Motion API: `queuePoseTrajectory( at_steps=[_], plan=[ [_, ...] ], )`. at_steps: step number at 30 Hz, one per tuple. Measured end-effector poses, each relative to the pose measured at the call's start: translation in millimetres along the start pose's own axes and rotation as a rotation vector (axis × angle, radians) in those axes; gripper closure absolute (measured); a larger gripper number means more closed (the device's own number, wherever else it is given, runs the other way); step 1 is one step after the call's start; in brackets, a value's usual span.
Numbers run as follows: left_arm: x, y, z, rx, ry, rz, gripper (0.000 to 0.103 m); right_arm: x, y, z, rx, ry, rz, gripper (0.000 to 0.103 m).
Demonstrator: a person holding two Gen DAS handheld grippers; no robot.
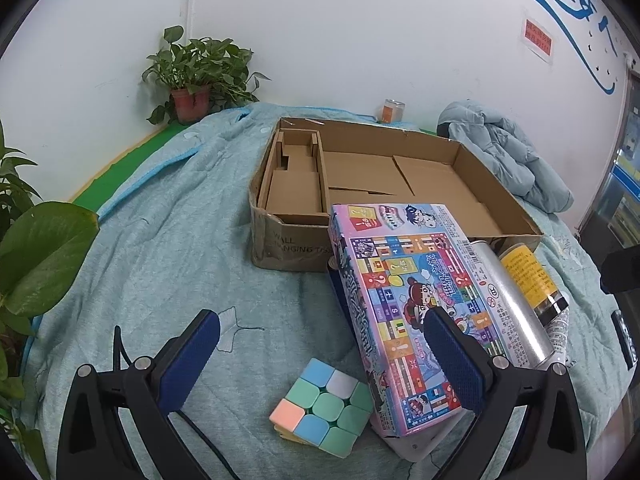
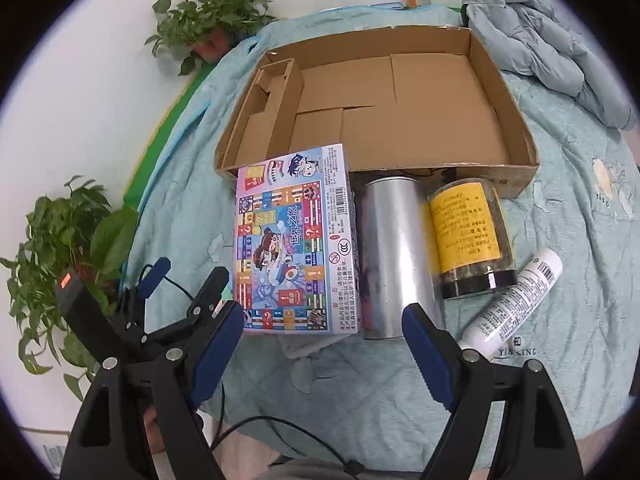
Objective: Organize rigid objects
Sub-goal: 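Grasp the colourful board-game box with the left gripper and lift it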
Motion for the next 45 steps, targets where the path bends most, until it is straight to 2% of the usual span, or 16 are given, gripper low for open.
queuePoseTrajectory(
  at_steps=[5,10,15,18,24,29,32,37,40,43,45],
  plan=[
    [-10,-4,-8,-0.017,-0.005,0.027,0.0,0,-3,-14,0.012,0.001,-0.039,0.022],
    [-16,-7,-17,-0.012,-0.057,0.077,0.0,-43,-37,-52,0.061,-0.041,-0.035,0.022],
    [-22,-15,-27,0.012,-0.112,0.135,0.0,-62,-61,-74,0.022,0.053,-0.138,0.022],
    [-28,-22,-40,0.002,-0.148,0.177,0.0,-60,-65,-66,0.058,0.106,-0.205,0.022],
    [-31,-26,-52,0.038,-0.2,0.218,0.001,-49,-61,-35,0.229,0.063,-0.315,0.022],
    [-38,-24,-53,0.053,-0.193,0.225,0.001,-50,-50,-29,0.225,0.054,-0.327,0.022],
    [-46,-25,-53,0.066,-0.203,0.246,0.001,-51,-35,-15,0.266,0.096,-0.341,0.022],
    [-66,-24,-50,0.068,-0.202,0.292,0.002,-70,-17,-2,0.296,0.096,-0.304,0.022],
    [-74,-21,-43,0.085,-0.184,0.294,0.006,-83,-8,5,0.333,0.061,-0.273,0.022],
    [-83,-23,-39,0.13,-0.225,0.336,0.006,-102,-8,16,0.344,0.091,-0.2,0.021],
    [-87,-26,-40,0.143,-0.244,0.354,0.006,-106,-6,22,0.369,0.069,-0.208,0.019]
  ],
)
Point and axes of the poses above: each gripper's, at about its wrist camera, not at the fingertips, and x roughly against the way its jaws point, z to its left, y to its top, the point moved 9 cm from there along -x, roughly the way its jaws point, and after that the axes turned 15 degrees about x, right-handed, at the moved point
